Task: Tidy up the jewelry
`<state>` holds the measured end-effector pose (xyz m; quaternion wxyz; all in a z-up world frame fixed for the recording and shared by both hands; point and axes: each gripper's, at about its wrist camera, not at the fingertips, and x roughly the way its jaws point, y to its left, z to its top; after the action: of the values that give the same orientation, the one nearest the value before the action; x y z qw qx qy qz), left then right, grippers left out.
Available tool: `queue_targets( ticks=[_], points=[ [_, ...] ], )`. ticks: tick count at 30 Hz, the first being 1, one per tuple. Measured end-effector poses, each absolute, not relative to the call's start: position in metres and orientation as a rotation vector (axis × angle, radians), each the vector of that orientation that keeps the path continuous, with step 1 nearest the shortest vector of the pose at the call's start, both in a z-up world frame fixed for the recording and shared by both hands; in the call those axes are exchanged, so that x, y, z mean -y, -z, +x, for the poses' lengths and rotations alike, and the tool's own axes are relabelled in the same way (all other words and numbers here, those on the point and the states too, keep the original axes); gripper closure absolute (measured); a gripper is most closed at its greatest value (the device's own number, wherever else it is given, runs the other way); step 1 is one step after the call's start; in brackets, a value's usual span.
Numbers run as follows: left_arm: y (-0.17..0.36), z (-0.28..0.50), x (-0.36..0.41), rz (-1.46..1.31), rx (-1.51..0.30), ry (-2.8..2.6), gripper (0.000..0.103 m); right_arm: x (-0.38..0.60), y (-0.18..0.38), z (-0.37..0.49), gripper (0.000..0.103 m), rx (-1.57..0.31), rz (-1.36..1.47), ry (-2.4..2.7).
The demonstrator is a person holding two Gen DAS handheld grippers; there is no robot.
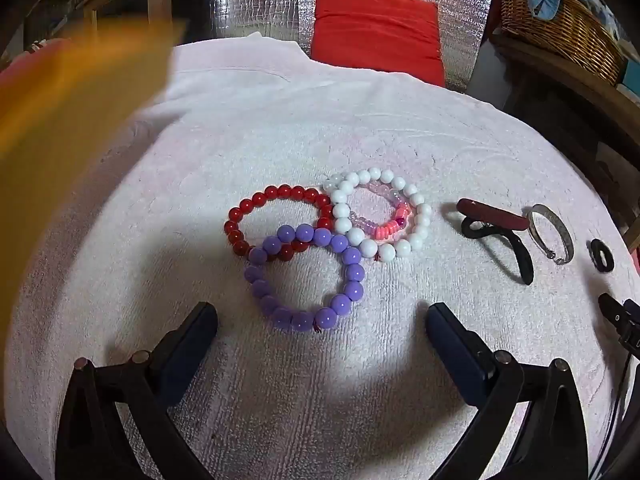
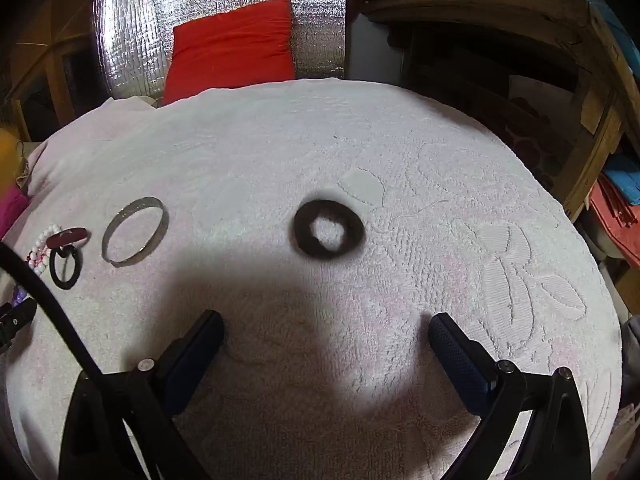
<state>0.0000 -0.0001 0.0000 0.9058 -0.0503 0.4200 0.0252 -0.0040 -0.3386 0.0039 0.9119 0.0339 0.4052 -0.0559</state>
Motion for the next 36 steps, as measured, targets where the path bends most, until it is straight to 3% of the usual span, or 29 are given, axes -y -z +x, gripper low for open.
queue_targets(
  ticks=[25, 32, 36],
  points=[
    [-0.001, 0.0, 0.001, -0.106, -0.867, -0.052, 0.0, 0.331, -0.007, -0.006, 0.0, -0.835, 0.085, 0.182],
    [-0.015, -0.003, 0.01, -0.089, -0.977, -0.074, 0.0, 0.328, -0.012, -0.025, 0.0, -0.938, 0.189, 0.221],
    [-0.064, -0.032, 0.018, 0.034, -0.796, -0.151, 0.0, 0.313, -0.019, -0.026, 0.0, -1.041, 0.168, 0.167]
  ],
)
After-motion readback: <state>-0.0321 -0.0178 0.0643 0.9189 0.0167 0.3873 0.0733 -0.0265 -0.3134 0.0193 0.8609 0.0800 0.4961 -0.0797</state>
